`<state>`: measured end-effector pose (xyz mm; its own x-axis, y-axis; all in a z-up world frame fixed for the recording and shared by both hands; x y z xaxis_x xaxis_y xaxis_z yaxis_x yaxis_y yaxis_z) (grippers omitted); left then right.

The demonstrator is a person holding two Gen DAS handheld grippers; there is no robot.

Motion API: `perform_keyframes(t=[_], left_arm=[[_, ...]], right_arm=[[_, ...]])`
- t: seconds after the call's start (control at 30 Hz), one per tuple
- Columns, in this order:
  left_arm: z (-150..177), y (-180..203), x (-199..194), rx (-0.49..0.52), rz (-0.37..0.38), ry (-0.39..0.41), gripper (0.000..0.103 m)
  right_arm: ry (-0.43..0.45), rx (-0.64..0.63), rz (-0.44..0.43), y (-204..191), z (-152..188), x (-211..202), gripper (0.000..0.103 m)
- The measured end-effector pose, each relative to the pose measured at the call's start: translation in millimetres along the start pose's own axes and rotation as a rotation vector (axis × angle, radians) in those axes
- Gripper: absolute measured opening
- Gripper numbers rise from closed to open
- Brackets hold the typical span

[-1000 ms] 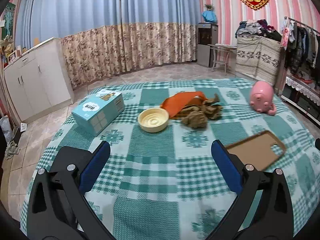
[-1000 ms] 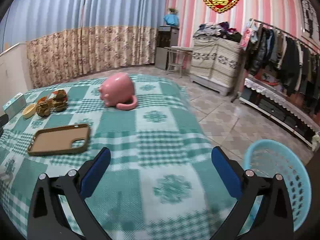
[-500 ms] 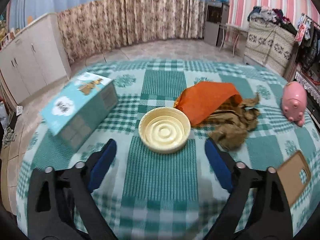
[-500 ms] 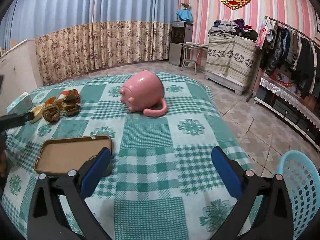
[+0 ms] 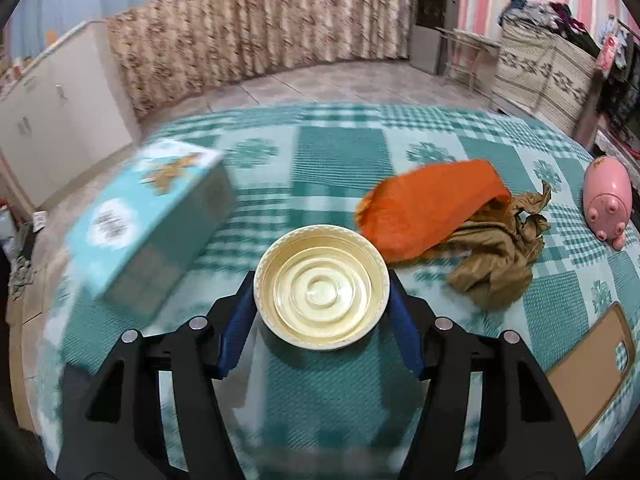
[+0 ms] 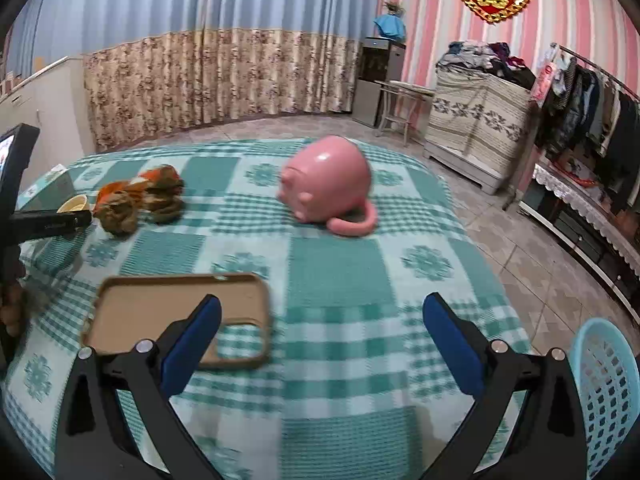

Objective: Collect trash
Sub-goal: 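Grasp the cream bowl rim with the left gripper while the right grasps brown cloth, then carry bowl and cloth to the basket and open the left gripper over it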

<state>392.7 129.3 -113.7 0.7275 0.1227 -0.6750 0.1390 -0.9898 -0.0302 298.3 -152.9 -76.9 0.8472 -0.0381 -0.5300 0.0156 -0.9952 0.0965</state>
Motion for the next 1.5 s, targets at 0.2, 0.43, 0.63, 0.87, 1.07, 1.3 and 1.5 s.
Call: perform_keyframes(t=[0.2, 0.43, 0.63, 0.87, 1.07, 1.3, 1.5], left_arm=[[31, -34, -46, -0.068, -0.062, 0.045, 0.061], [50, -69, -66, -0.167, -0.144, 0.094, 0.061], [48, -67, -66, -0.150, -0.183, 0.121, 0.061], [51, -78, -66, -0.210, -0.164, 0.113, 0.061], [52, -79, -65, -0.222, -0.170, 0.117, 0.061], [53, -78, -64, -0.219, -0.174, 0.115, 0.061], [53, -78, -63, -0.216, -0.177, 0.111, 0.061]], right_arm=[[-0.004, -0.036, -0.079, -50, -14, 8, 0.098], [-0.032, -0.106, -0.163, -110, -30, 23, 0.098], [-0.056, -0.104, -0.234, -144, -42, 39, 0.095], [-0.110, -0.153, -0.320, -176, -40, 59, 0.063], [-0.133, -0.182, -0.337, -194, -43, 73, 0.060], [-0.115, -0.183, -0.365, -188, -40, 63, 0.036], [-0.070, -0.177, -0.374, -163, -31, 32, 0.036]])
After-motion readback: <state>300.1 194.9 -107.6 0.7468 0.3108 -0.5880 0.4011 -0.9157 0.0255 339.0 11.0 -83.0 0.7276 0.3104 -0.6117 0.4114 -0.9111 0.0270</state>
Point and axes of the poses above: each gripper's, at about its wrist camera, not at the fingertips, and x roughly the way its jaws point, y to its right, z to its underside, the point moved 4 cm from there along x, roughly the way its jaws point, and after that the axes turned 5 degrees about y, right-handed, at the moved point
